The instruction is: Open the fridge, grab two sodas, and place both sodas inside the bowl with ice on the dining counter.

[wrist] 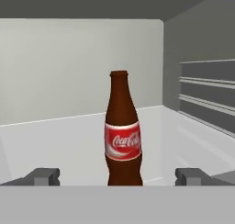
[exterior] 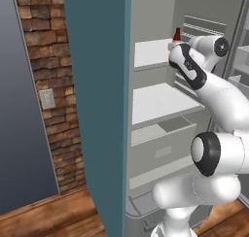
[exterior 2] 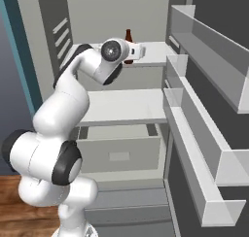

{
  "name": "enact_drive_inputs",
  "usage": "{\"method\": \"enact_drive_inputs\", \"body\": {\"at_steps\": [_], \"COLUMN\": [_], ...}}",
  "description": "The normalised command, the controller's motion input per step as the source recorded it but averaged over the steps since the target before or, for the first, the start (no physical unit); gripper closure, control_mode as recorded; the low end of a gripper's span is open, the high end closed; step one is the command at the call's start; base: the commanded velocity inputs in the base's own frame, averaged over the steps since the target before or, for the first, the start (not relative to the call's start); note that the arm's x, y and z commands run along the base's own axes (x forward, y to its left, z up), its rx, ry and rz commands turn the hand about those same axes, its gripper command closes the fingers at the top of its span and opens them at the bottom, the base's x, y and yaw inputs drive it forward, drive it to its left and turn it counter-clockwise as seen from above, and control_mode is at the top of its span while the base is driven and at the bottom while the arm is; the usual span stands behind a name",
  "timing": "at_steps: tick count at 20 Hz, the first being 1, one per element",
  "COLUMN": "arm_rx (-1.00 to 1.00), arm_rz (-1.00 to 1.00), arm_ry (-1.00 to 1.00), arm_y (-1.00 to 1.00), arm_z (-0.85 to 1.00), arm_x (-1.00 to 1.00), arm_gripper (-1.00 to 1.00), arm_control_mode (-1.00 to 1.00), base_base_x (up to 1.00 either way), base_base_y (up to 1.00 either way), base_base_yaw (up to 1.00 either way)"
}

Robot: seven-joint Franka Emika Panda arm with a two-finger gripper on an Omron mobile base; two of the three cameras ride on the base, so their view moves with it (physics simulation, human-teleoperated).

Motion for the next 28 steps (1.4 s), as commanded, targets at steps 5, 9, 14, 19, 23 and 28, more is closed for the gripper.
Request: {"method": "enact_drive_inputs", "body": {"at_steps": [5, 9, 14, 19, 23, 28], "arm_rx": [0.00, 0.00, 0.00, 0.00, 0.00, 0.00], "arm_rz": [0.00, 0.00, 0.00, 0.00, 0.00, 0.00], "arm_ry": [0.00, 0.00, 0.00, 0.00, 0.00, 0.00], "arm_y": [-0.05, -0.05, -0.02, 0.00, 0.00, 0.00], "arm_z": [0.00, 0.00, 0.00, 0.00, 0.00, -0.01], "arm_x": [0.25, 0.25, 0.26, 0.25, 0.22, 0.25], "arm_gripper": [-1.00, -1.00, -1.00, -1.00, -1.00, 1.00], "arm_control_mode": [-1.00, -1.00, -1.00, -1.00, -1.00, -1.00], "base_base_x": [0.00, 0.00, 0.00, 0.00, 0.00, 0.00], "base_base_y": [0.00, 0.00, 0.00, 0.00, 0.00, 0.00], "base_base_yaw": [0.00, 0.00, 0.00, 0.00, 0.00, 0.00]}}
